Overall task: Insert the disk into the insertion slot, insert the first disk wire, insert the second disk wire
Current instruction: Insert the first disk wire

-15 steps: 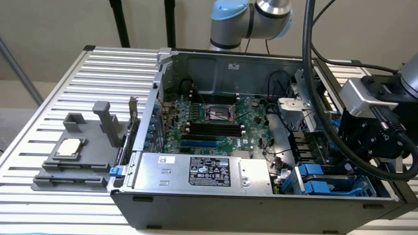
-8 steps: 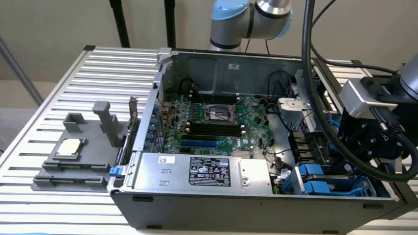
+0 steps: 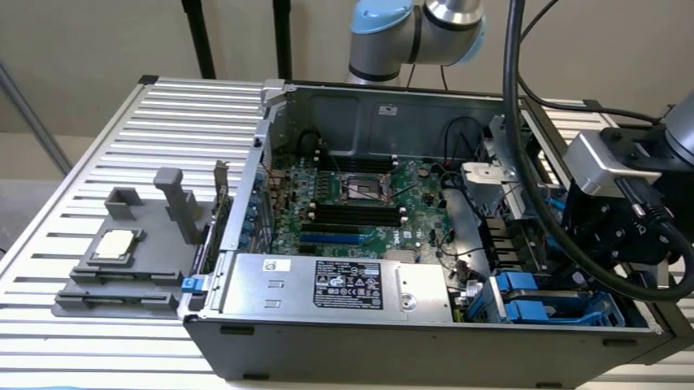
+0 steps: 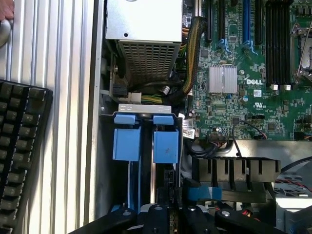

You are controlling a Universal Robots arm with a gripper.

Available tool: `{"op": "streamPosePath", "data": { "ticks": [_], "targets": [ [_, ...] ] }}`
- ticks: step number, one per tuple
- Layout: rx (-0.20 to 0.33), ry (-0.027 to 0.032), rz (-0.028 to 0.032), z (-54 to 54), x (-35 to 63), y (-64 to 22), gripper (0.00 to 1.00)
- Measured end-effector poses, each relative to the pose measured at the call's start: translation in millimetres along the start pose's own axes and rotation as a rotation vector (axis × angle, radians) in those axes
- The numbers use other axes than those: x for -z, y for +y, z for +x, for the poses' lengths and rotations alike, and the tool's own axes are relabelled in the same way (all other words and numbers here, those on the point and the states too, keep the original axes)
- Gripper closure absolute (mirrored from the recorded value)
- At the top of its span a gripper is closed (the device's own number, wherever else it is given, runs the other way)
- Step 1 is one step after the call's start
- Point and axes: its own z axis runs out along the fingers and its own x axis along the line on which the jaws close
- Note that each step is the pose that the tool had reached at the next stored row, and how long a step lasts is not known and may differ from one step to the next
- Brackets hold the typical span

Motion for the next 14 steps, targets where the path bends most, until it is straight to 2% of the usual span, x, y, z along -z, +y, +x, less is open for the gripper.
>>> {"op": "streamPosePath", "data": {
  "ticks": [2,3,9,11,14],
  "targets": [
    [0.0,0.0001,-0.0011,0.0,1.1,0.1,0.82],
    [0.0,0.0001,-0.0017,0.0,2.3,0.2,0.75],
    [0.0,0.0002,-0.0034,-0.1,12.1,1.6,0.75],
    [0.0,0.0001,-0.0035,-0.1,13.5,3.8,0.75],
    [0.0,0.0001,-0.0035,0.0,13.4,11.9,0.75]
  ]
}}
